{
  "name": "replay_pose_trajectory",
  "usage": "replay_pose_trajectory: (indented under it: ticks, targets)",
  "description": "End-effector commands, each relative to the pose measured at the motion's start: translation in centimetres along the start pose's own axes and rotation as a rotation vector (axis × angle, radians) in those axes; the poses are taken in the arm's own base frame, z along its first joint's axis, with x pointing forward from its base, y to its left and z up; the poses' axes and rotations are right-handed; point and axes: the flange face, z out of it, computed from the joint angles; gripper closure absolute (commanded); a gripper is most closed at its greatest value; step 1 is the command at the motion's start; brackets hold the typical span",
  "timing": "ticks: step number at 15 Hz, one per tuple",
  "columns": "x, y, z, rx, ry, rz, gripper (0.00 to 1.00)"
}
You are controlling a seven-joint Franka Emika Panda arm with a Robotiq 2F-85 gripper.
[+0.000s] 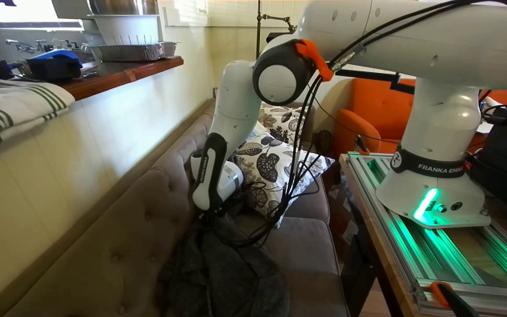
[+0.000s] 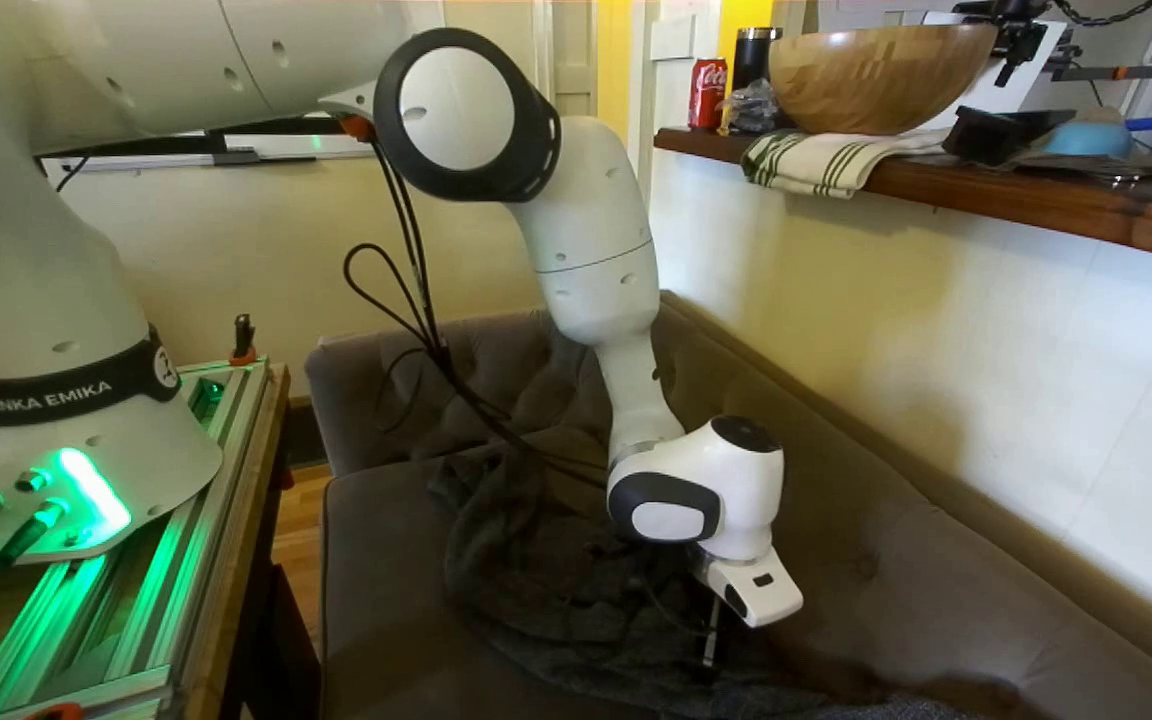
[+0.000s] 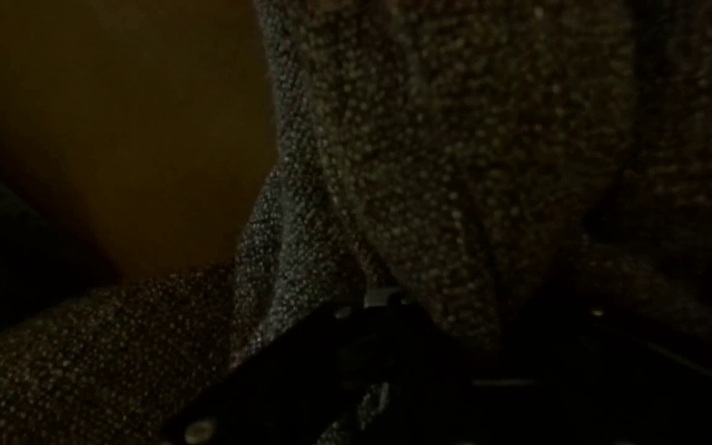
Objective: Fold the blanket
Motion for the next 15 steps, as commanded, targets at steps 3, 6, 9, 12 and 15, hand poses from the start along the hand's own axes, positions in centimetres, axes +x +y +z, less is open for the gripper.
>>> replay_pose_trajectory:
  ticks: [3, 6, 9, 12, 15]
  targets:
    - [-1.7, -1.3, -6.4, 0.040, 0.000, -0.016, 0.99]
    - [-2.6, -2.2, -10.4, 0.117, -0.008, -0.057, 0.97]
    - [-3.9, -2.2, -14.8, 0.174, 0.014, -0.056, 0.97]
    - [-5.0, -1.8, -19.9, 0.266, 0.100, -0.024, 0.97]
    - [-6.6, -1.5, -25.3, 0.366, 0.157, -0.004, 0.96]
